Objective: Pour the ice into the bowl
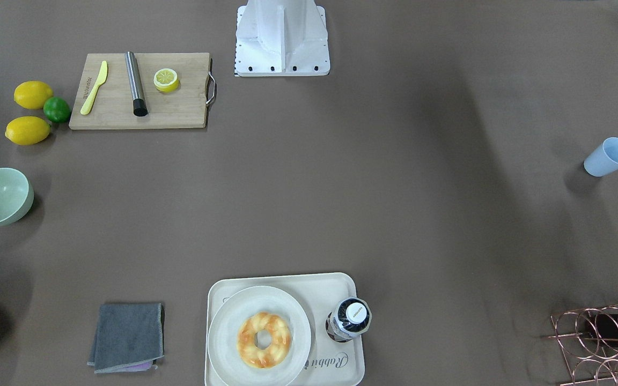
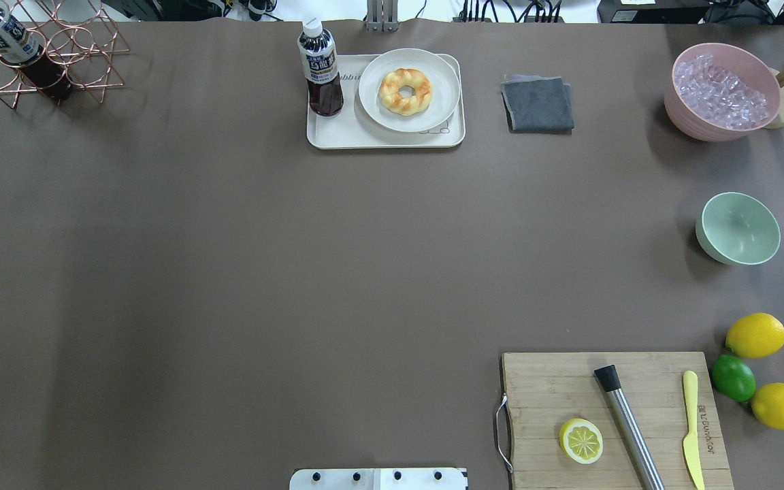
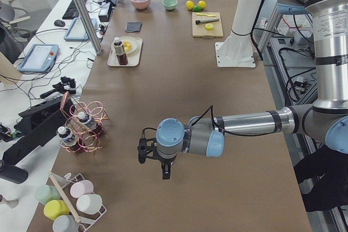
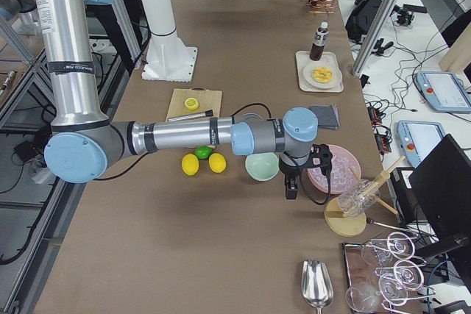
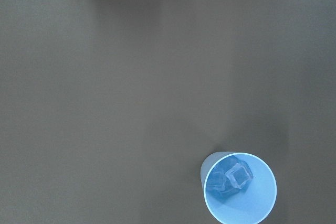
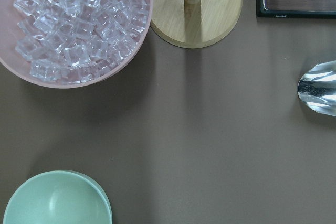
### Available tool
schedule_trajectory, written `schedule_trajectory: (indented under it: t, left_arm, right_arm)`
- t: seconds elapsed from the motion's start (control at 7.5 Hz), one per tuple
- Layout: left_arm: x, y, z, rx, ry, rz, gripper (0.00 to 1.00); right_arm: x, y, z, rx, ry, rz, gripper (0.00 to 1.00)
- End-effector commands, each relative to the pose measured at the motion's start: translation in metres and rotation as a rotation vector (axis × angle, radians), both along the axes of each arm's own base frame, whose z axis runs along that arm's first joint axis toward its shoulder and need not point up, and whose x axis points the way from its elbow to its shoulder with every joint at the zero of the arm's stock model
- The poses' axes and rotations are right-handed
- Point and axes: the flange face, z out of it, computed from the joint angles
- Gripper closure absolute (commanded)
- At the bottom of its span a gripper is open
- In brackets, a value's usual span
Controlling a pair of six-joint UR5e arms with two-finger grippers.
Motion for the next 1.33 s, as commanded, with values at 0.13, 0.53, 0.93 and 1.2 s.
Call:
schedule_trajectory:
  t: [0.13, 0.53, 0.93, 1.2]
  left_arm:
    - [0.0, 0.002, 0.001, 0.001, -0.002, 0.002, 0.03]
    - [0.001, 0.0, -0.006, 0.006, 0.0, -0.003, 0.02]
    - [0.001, 0.001, -0.014, -0.068, 0.012, -0.069, 0.02]
    - [-0.002, 0.002, -0.021, -0.146, 0.078, -0.149, 0.03]
  right_arm:
    - [0.0, -0.008, -0.004, 0.005, 0.0, 0.001, 0.0]
    - [-0.002, -0.015, 0.002, -0.008, 0.0, -0.002, 0.0]
    - [-0.002, -0.015, 0.001, 0.0, 0.0, -0.003, 0.0]
    - [-0.001, -0.015, 0.002, 0.015, -0.001, 0.0, 0.0]
